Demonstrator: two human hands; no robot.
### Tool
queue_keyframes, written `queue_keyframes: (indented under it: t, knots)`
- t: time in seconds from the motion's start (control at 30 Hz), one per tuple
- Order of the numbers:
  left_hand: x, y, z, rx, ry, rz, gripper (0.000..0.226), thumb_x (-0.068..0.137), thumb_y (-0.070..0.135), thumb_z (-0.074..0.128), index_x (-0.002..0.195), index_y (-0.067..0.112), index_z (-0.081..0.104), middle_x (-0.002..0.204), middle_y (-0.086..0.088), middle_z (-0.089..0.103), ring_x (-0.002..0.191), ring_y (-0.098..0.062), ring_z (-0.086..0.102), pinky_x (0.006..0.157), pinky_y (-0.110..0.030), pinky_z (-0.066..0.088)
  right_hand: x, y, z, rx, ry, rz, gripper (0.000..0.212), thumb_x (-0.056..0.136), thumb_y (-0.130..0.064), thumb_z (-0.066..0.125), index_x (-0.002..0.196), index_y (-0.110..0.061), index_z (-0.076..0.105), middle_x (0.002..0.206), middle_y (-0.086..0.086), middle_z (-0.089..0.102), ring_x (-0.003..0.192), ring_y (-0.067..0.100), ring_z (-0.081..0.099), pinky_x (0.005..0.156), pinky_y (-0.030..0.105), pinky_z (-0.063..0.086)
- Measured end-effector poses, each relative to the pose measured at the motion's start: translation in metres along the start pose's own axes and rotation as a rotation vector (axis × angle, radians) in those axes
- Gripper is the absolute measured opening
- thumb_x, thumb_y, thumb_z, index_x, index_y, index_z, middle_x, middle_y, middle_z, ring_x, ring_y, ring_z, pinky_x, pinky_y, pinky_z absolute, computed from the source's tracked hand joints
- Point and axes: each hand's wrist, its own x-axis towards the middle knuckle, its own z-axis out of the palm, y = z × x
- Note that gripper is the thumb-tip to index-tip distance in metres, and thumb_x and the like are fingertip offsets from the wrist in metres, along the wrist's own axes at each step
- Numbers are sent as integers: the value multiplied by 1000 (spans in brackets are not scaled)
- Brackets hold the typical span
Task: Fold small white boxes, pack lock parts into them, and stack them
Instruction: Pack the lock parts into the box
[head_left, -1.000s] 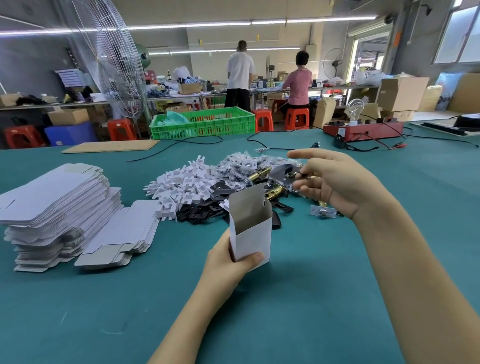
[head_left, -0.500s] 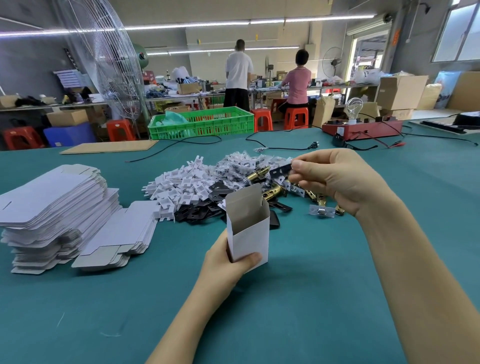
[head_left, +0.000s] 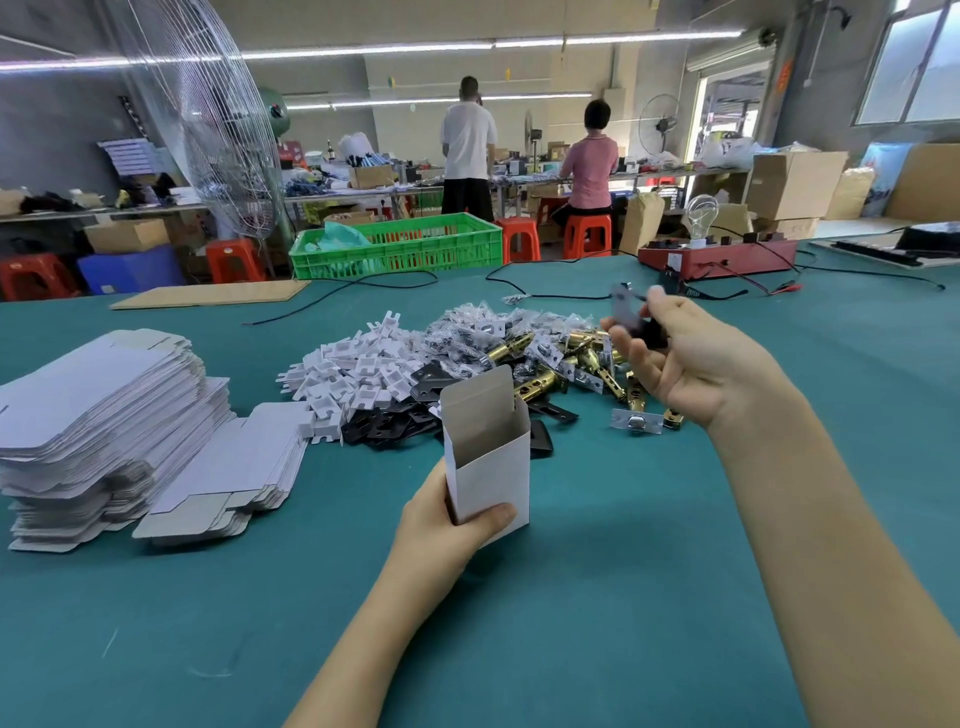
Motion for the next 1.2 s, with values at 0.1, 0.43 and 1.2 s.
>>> queue_keyframes:
  t: [0.1, 0.43, 1.2]
  knots:
    - [0, 0, 0, -3, 0, 1, 46, 69, 29, 74, 112, 40, 60, 104, 20, 71, 99, -2, 66, 76, -17, 51, 0, 1, 3, -226, -40, -56, 2, 96, -14, 55, 96, -14, 53, 90, 19, 63, 55, 18, 68, 41, 15, 49]
    - [1, -1, -2, -11, -2, 3, 42, 81, 9, 77, 110, 35, 62, 101, 18, 71, 96, -4, 66, 73, -13, 50, -9, 1, 16, -1120, -216, -520, 25, 82, -20, 74, 92, -15, 52, 69, 5, 67, 52, 7, 54, 54, 23, 40]
    - [0, 5, -3, -124, -80, 22, 39, 67, 18, 76, 105, 24, 68, 100, 1, 74, 94, -16, 69, 78, -25, 57, -19, 37, 51, -1757, -618, -764, 26, 96, -5, 48, 110, -18, 66, 99, -1, 63, 96, 13, 36, 80, 20, 27]
